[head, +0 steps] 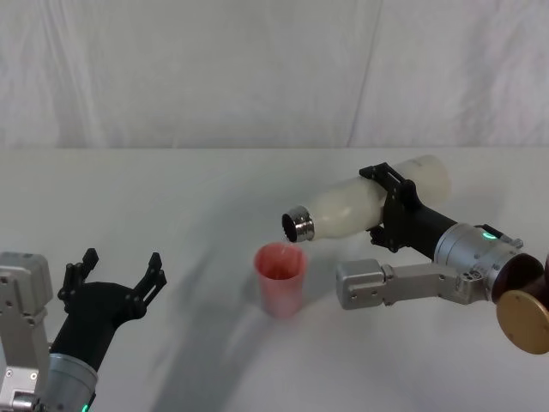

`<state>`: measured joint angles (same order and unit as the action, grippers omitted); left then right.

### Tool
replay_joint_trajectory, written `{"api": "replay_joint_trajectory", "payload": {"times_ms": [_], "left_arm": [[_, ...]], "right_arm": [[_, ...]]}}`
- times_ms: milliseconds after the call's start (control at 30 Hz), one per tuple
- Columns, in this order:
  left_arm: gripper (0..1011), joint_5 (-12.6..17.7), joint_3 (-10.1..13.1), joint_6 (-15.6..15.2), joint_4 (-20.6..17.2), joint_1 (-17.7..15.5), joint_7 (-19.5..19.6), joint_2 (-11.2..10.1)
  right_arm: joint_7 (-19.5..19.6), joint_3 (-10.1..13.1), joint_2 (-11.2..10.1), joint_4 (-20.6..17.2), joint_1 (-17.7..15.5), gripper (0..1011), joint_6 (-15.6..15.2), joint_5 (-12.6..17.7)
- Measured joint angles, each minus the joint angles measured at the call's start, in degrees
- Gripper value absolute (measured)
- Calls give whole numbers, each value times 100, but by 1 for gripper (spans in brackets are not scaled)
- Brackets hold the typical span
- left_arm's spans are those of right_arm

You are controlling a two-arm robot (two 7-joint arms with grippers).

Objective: Grasp the thermos with one hand and pour water into the cup lid.

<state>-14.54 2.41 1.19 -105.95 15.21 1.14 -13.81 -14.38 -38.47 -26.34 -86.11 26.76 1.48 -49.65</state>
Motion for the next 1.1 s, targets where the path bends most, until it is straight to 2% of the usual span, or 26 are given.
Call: {"api": "replay_joint_trajectory", "payload": {"times_ms": [1100], "left_arm": [[1001,0,0,0,0,0,0,0]], "right_arm": [[-21,-17,12,-14,18,950,-17,-5]]}}
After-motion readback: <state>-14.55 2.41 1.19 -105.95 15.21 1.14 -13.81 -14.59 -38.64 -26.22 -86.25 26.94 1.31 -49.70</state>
